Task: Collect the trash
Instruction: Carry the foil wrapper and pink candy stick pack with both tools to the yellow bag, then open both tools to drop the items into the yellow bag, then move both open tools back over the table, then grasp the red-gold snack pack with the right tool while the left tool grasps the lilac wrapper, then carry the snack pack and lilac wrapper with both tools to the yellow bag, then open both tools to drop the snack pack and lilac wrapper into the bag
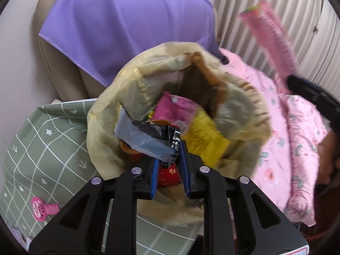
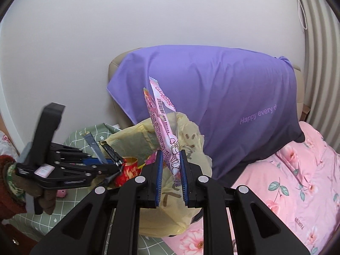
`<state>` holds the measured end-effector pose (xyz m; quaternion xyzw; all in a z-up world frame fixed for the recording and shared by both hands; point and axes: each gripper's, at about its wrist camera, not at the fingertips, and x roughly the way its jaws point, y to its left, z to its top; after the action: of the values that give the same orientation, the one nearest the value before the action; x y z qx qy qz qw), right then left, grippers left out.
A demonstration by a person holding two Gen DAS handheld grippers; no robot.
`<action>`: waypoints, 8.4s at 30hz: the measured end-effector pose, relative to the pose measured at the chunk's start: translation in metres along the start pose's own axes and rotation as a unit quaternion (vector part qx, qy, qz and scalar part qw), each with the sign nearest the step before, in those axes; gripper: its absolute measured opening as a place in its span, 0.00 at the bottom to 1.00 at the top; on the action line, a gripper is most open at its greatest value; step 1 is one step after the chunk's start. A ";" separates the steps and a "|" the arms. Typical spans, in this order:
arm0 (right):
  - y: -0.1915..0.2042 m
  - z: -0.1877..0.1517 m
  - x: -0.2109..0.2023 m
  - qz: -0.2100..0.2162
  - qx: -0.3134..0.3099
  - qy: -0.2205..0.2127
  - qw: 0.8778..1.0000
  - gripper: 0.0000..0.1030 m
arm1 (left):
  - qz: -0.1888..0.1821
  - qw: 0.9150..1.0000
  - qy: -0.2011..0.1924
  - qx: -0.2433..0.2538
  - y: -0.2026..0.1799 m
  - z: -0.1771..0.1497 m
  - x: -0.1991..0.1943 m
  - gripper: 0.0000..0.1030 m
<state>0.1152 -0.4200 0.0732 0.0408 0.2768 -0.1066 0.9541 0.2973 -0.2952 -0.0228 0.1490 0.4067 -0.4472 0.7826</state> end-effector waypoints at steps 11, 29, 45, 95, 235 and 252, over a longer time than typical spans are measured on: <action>0.013 0.011 0.038 0.040 0.001 0.023 0.999 0.16 | -0.010 1.000 0.005 -0.020 0.026 0.002 0.011 0.17; 0.014 0.007 0.052 0.016 0.016 0.041 0.999 0.16 | -0.123 0.992 -0.020 -0.017 0.014 0.041 -0.001 0.17; 0.007 -0.014 0.065 -0.002 0.050 0.068 0.996 0.28 | -0.165 0.986 -0.007 0.006 0.021 0.075 -0.003 0.58; 0.171 -0.046 0.071 0.205 -0.120 0.077 0.968 0.61 | 0.284 0.887 -0.110 -0.346 0.145 -0.283 -0.215 0.68; 0.011 0.019 0.000 0.020 -0.011 -0.036 0.999 0.30 | -0.002 0.994 -0.085 -0.075 0.012 0.005 -0.064 0.01; 0.021 0.007 0.050 0.025 -0.012 0.019 0.999 0.30 | -0.060 0.995 -0.022 -0.078 0.039 0.046 -0.002 0.01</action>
<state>0.1643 -0.4098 0.0525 0.0382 0.2953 -0.0787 0.9514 0.3514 -0.2996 0.0027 0.0532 0.4308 -0.4632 0.7727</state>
